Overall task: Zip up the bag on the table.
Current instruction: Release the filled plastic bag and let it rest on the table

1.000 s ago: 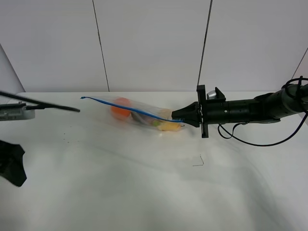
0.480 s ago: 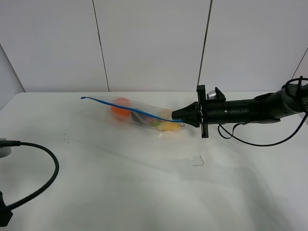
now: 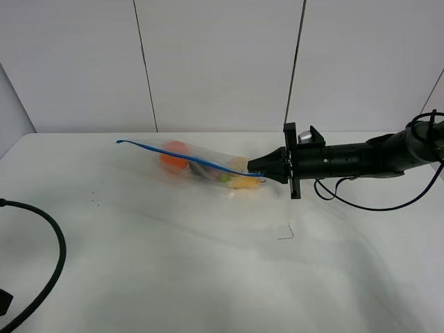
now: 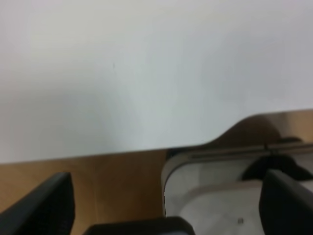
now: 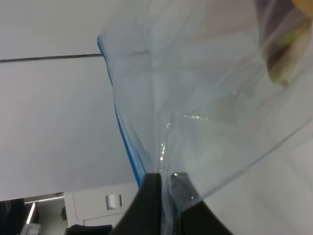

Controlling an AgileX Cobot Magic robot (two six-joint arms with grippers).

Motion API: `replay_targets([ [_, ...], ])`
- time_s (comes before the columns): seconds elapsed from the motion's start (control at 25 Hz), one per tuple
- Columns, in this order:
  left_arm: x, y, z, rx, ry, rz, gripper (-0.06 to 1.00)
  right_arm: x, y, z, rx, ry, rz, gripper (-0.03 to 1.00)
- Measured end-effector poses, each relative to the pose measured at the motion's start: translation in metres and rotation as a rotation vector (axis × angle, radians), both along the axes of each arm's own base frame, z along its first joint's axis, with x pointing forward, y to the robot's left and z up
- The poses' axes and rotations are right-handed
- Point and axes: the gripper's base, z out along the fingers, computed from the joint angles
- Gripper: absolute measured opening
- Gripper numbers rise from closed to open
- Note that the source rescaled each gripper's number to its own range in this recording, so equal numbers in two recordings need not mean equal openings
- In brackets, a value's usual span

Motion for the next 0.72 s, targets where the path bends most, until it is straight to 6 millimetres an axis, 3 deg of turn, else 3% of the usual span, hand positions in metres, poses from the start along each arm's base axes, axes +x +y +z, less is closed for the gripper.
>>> replay_targets([
  [0.28,-0.034,0.000,0.018,0.000,-0.249,0.000,1.00,0.000,0.000,0.000,0.000,0.000,0.000,0.00],
  [0.72,-0.074,0.000,0.026,-0.001,-0.506,0.000,1.00,0.000,0.000,0.000,0.000,0.000,0.000,0.00],
])
